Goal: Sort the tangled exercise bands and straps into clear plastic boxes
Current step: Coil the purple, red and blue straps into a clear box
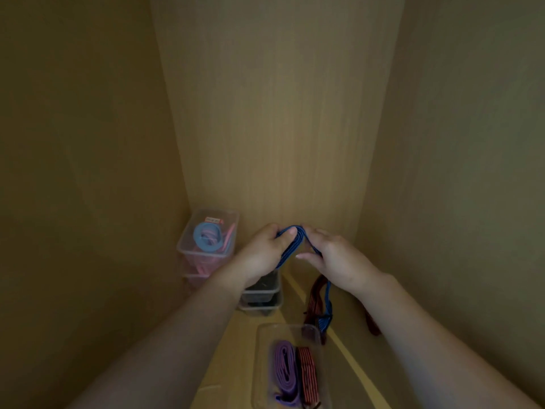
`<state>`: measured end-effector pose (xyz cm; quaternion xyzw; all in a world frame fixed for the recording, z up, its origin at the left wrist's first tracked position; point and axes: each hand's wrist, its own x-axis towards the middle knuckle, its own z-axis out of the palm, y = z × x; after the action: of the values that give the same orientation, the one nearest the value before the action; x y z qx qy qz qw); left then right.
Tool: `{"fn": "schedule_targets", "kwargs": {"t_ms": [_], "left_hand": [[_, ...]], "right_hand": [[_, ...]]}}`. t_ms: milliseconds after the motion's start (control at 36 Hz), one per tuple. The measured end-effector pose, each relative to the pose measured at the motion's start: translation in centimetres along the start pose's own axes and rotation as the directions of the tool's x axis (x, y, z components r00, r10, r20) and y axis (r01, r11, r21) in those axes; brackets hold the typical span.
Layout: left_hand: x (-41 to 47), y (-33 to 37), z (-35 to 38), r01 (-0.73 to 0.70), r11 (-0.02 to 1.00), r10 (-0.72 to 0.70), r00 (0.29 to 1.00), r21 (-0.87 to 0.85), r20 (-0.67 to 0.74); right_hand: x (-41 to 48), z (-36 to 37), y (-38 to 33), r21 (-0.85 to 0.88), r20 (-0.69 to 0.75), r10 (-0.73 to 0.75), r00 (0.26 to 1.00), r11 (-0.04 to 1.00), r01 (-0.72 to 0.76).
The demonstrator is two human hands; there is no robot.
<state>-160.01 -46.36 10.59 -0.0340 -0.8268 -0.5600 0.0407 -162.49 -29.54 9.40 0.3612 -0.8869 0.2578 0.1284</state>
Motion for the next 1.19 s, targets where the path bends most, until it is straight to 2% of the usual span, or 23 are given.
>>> {"fn": "schedule_targets", "kwargs": {"t_ms": [83, 167, 278, 583, 722, 778, 833, 889, 944, 1000, 1056, 1139, 1195], "left_hand": [[0.0, -0.1, 0.9, 0.065, 0.960, -0.073, 0.997, -0.273, -0.019], [0.1, -0.3, 1.2, 0.112, 0.900, -0.116, 0.993, -0.421, 0.014], [0.2, -0.6, 1.5, 0.119, 0.878, -0.102, 0.993, -0.463, 0.061], [1.1, -0.5, 0.9, 0.093, 0.728, -0.136, 0.991, -0.679, -0.011], [0.7, 0.2, 0.9, 0.134, 0.649, -0.154, 0.987, -0.749, 0.044], [0.5, 0.5, 0.9, 0.125, 0.641, -0.163, 0.986, -0.758, 0.025], [0.5, 0.7, 0.7, 0.044, 0.766, -0.133, 0.987, -0.642, -0.091], [0.3, 0.7, 0.3, -0.034, 0.938, -0.033, 0.982, -0.346, -0.187], [0.0, 0.0, -0.2, -0.094, 0.994, 0.082, 0.980, -0.062, -0.179], [-0.1, -0.9, -0.9, -0.169, 0.965, 0.192, 0.976, 0.199, -0.102], [-0.4, -1.6, -1.5, -0.240, 0.886, 0.237, 0.970, 0.396, 0.058], [-0.8, -1.6, -2.5, -0.254, 0.841, 0.127, 0.951, 0.478, 0.282], [-0.8, -1.7, -2.9, -0.215, 0.835, 0.046, 0.944, 0.506, 0.326]], "right_hand": [[0.0, 0.5, -0.2, 0.040, -0.084, 0.014, 0.996, 0.999, -0.011], [-0.2, 1.0, -0.4, 0.101, -0.077, 0.009, 0.997, 0.995, -0.001], [-0.4, 1.1, -0.8, 0.157, -0.045, -0.014, 0.999, 0.987, 0.021], [-0.9, 2.0, -0.6, 0.137, 0.087, -0.015, 0.996, 0.991, 0.003], [-0.8, 2.4, -0.8, 0.135, -0.104, -0.019, 0.994, 0.990, 0.033], [-0.8, 2.2, -0.9, 0.118, -0.118, -0.037, 0.992, 0.992, 0.052], [-0.9, 1.9, -0.7, 0.098, -0.087, -0.064, 0.994, 0.992, 0.073], [-1.0, 1.5, -0.4, 0.084, -0.051, -0.077, 0.996, 0.993, 0.081], [-1.1, 1.2, 0.0, 0.061, -0.005, -0.077, 0.997, 0.995, 0.077], [-1.2, 1.2, 0.2, 0.030, 0.046, -0.079, 0.996, 0.997, 0.078], [-1.3, 1.2, 0.4, 0.012, 0.084, -0.087, 0.993, 0.996, 0.087], [-1.8, 1.3, 0.6, -0.008, 0.123, -0.092, 0.988, 0.996, 0.094], [-2.0, 1.4, 0.5, -0.017, 0.135, -0.090, 0.987, 0.995, 0.094]]}}
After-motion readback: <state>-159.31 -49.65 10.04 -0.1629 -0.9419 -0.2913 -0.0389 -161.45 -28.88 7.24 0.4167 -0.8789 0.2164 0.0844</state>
